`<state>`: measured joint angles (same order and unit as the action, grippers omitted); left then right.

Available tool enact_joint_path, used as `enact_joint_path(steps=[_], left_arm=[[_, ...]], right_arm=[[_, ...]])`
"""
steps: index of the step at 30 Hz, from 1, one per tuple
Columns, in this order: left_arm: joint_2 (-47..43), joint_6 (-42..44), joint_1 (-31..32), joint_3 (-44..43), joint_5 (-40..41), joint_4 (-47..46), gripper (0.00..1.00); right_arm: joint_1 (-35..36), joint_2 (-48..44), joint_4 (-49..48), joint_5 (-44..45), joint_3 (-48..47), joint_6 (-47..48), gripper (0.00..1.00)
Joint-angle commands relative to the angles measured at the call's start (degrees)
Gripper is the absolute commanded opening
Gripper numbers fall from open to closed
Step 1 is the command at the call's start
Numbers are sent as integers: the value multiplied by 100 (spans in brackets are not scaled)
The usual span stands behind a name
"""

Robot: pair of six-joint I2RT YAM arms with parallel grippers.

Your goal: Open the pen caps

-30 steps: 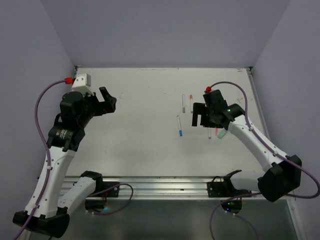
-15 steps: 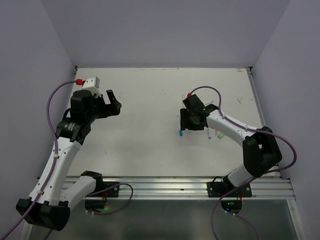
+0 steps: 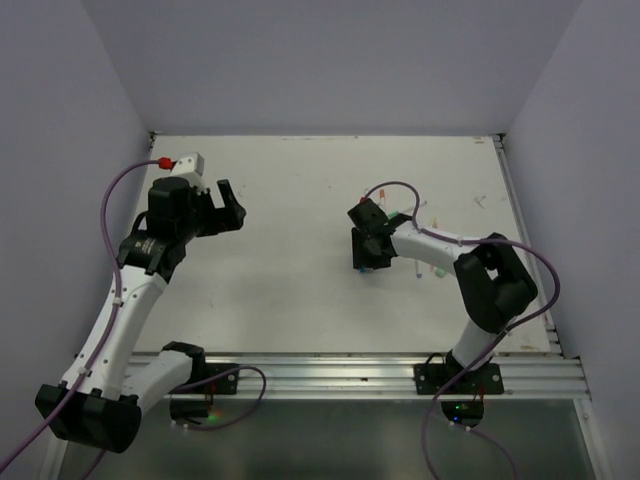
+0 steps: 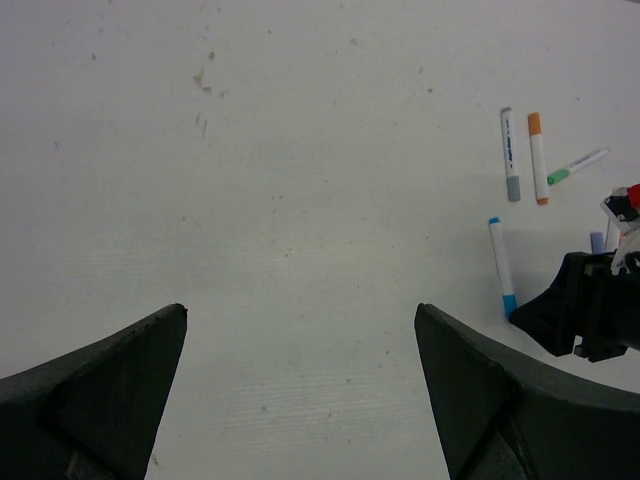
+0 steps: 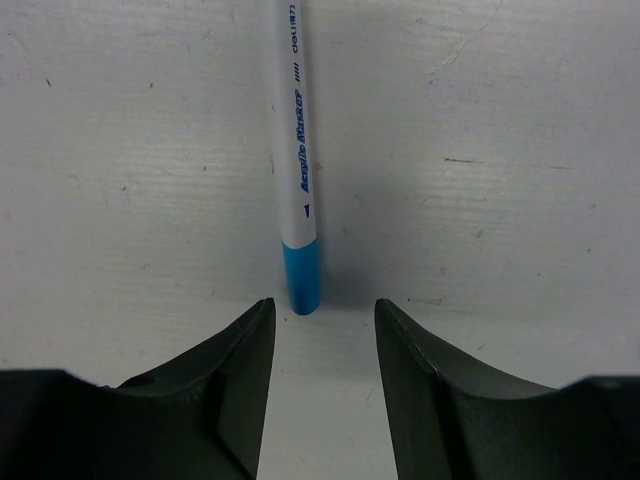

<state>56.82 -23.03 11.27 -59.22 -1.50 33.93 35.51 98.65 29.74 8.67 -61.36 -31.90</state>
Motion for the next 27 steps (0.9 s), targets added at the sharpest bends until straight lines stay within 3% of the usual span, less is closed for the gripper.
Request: enact_joint_path(steps=[1, 18, 23, 27], left_arm=[[14, -18, -28, -10, -184, -97, 100], [75, 9, -28, -37, -272, -36, 100], [58, -61, -28, -19, -368, -45, 100], [75, -228, -28, 33, -562, -176, 100]], right_arm=[[26, 75, -223, 408, -51, -159, 48], [26, 445, -390, 197, -51, -185, 40], [27, 339, -390, 109, 80, -167, 33], [35, 242, -390, -31, 116, 8, 19]])
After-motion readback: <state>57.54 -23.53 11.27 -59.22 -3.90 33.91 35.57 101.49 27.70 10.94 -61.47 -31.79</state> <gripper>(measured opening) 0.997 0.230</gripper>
